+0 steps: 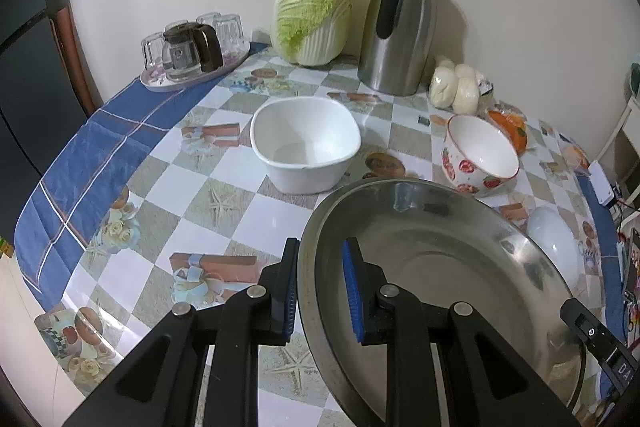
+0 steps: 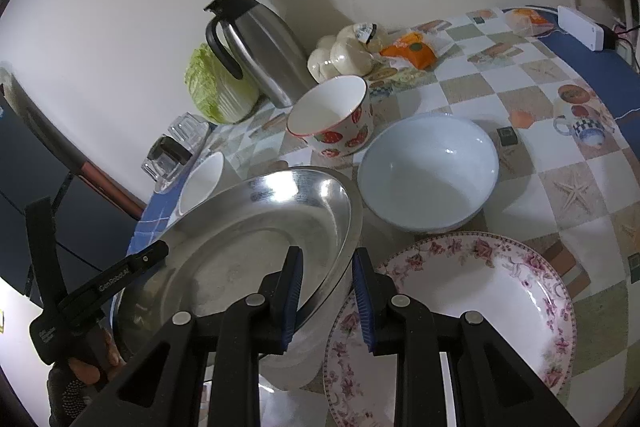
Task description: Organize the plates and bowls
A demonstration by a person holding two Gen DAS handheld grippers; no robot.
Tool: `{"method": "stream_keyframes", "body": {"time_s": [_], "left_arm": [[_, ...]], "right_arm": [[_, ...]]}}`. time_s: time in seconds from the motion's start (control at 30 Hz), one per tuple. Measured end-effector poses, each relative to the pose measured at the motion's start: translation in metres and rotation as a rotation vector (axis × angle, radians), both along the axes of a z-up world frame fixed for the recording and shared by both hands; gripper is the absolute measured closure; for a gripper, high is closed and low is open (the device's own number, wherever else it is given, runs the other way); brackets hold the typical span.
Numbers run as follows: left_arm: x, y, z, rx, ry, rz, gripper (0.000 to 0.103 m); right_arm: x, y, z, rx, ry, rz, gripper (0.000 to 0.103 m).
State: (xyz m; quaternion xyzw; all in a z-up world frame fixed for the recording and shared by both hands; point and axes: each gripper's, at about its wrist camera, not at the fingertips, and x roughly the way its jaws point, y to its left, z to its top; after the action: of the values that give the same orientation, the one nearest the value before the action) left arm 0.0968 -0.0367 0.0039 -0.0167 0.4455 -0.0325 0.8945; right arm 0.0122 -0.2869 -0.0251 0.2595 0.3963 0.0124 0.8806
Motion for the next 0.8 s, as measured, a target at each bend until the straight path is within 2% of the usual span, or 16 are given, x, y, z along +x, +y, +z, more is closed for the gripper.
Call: {"method": "stream_keyframes", "body": {"time_s": [0.13,0.43,0.63,0.8], "left_arm": [[0.002,-0.004,-0.013,0.032,0.038,-0.012,0.081],[0.006,0.0,-0.035,0.029,0.134,-0.006,0.081],[0.007,0.001,-0.046,0.039,0.186,-0.004,0.081],[0.007,0.0,-0.049,0.052,0.194,-0.008,0.079]], "right_arm": [[0.005,0.003,-0.01,-0.022,0.04,0.003,0.076],[0.011,0.005,-0.028,-0.044,0.108,0.01,0.076],[0.011,0.007,-0.026,-0.054,0.105,0.012,0.076],[0.012,0.008,-0.024,-0.063,0.105,0.016,0.076]]}}
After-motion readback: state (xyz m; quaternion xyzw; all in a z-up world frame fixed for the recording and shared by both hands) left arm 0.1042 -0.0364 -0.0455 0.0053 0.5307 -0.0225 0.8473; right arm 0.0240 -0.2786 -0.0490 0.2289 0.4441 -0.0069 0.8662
